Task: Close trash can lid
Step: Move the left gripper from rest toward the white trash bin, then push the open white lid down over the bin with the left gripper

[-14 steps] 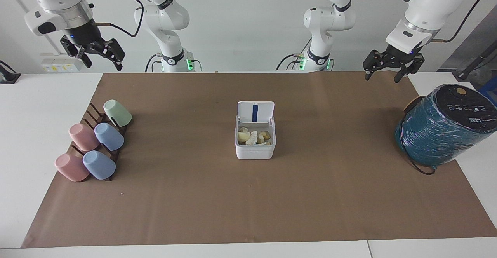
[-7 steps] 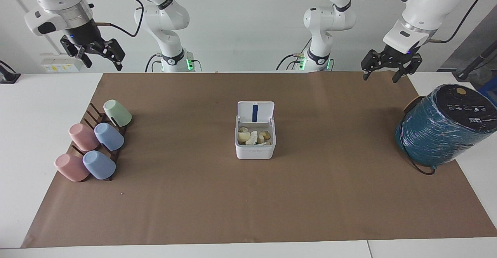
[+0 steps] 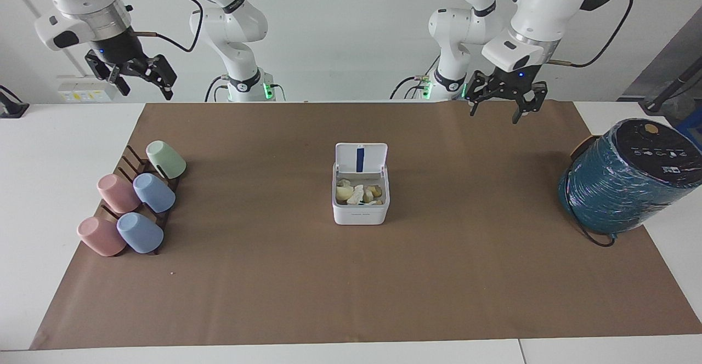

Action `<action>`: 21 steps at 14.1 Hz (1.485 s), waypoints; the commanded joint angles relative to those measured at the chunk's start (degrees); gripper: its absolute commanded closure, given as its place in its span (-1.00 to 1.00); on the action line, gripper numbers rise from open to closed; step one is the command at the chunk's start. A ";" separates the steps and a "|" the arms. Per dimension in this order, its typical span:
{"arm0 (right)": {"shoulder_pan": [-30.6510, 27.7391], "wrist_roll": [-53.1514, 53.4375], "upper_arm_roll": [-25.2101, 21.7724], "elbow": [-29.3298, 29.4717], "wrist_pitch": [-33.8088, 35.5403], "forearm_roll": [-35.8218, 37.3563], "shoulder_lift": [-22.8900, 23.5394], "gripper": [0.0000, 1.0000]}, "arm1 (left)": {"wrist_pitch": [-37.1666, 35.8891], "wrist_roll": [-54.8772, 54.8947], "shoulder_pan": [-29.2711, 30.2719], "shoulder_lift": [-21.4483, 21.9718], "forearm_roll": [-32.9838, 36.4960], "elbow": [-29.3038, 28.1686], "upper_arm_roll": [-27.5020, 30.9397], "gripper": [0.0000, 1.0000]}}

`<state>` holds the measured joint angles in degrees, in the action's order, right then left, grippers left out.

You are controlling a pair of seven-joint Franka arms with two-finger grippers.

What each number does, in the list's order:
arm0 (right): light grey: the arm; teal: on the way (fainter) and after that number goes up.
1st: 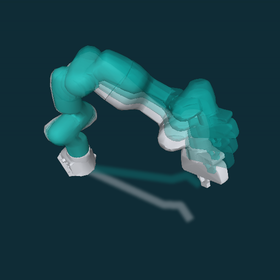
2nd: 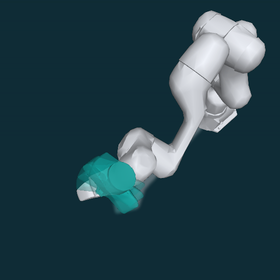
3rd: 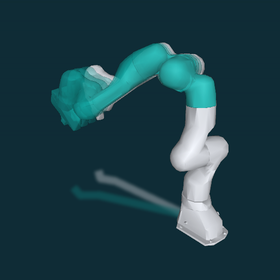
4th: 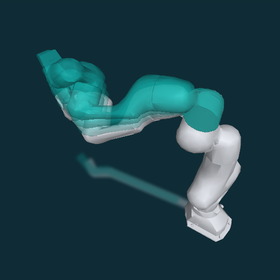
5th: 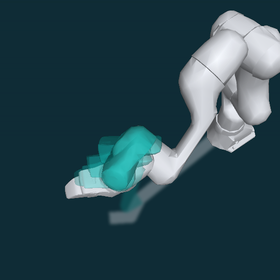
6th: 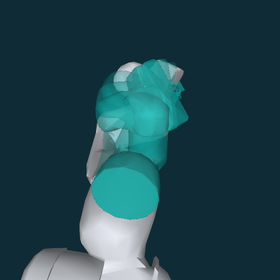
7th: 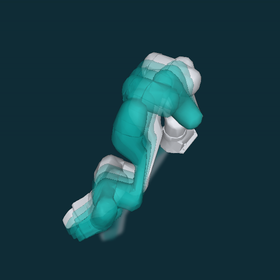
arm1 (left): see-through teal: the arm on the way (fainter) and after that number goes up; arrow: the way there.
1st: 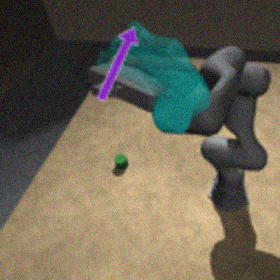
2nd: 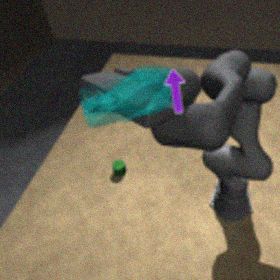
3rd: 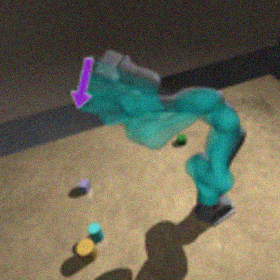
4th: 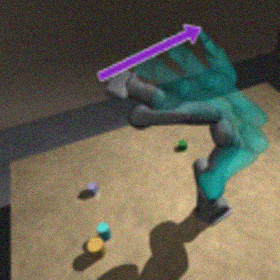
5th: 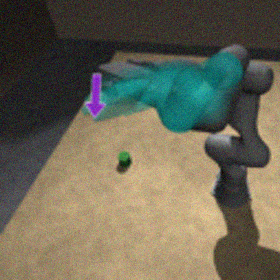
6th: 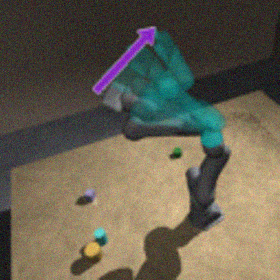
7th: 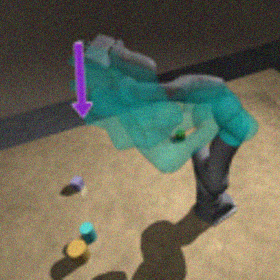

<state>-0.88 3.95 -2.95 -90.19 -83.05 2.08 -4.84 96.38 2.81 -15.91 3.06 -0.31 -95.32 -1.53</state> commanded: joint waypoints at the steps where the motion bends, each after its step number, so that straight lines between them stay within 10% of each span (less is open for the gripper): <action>1: 0.00 0.70 0.14 -1.39 -0.18 -0.06 -1.40 -1.00 | 5.73 -3.59 -4.72 3.97 0.93 -7.24 0.65 -1.00; 4: 0.00 0.70 0.14 -1.39 -0.18 -0.06 -1.40 -1.00 | 9.95 -8.33 -10.17 4.50 0.84 -10.93 0.65 -0.90; 7: 0.00 0.70 0.14 -1.39 -0.18 0.03 -1.40 -1.00 | 17.32 -13.61 -15.19 6.08 0.84 -16.73 0.65 -0.15; 11: 0.00 0.70 0.14 -1.39 -0.18 -0.06 -1.40 -1.00 | 23.74 -21.94 -21.25 4.68 0.84 -19.55 0.56 0.05; 17: 0.00 0.70 0.14 -1.39 -0.18 -0.06 -1.40 -1.00 | 34.64 -28.64 -24.96 -0.15 0.84 -21.23 0.56 1.00; 21: 0.00 0.70 0.14 -1.39 -0.18 -0.06 -1.40 -1.00 | 40.63 -28.65 -24.78 -4.02 0.84 -20.52 0.56 1.00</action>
<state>-0.88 3.95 -2.95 -90.19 -83.05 2.08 -4.84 134.23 -24.69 -40.09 0.43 -0.31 -115.91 -1.63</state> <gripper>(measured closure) 0.000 0.987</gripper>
